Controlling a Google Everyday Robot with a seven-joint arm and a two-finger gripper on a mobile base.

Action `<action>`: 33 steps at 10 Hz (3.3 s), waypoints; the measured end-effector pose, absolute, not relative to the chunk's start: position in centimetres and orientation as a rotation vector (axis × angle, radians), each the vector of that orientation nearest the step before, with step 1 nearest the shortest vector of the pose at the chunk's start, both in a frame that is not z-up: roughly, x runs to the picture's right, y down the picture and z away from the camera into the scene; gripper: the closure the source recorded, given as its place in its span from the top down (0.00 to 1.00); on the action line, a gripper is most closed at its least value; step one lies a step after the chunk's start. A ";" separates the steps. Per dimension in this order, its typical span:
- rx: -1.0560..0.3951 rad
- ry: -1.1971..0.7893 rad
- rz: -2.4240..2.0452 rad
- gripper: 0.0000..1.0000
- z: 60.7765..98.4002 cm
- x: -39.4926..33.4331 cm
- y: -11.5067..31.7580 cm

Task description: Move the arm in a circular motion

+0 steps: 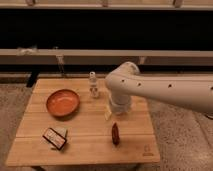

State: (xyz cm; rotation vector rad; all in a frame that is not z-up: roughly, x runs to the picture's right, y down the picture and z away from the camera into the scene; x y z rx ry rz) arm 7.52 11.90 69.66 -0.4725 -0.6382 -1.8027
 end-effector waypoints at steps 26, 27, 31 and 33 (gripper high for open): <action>0.085 -0.543 -2.578 0.74 60.8 -29.0 -1.2; 0.132 -0.569 -2.610 0.74 59.4 -30.1 0.7; 0.219 -0.662 -2.601 0.74 56.1 -30.1 7.3; 0.204 -0.703 -2.546 0.74 56.1 -27.6 9.3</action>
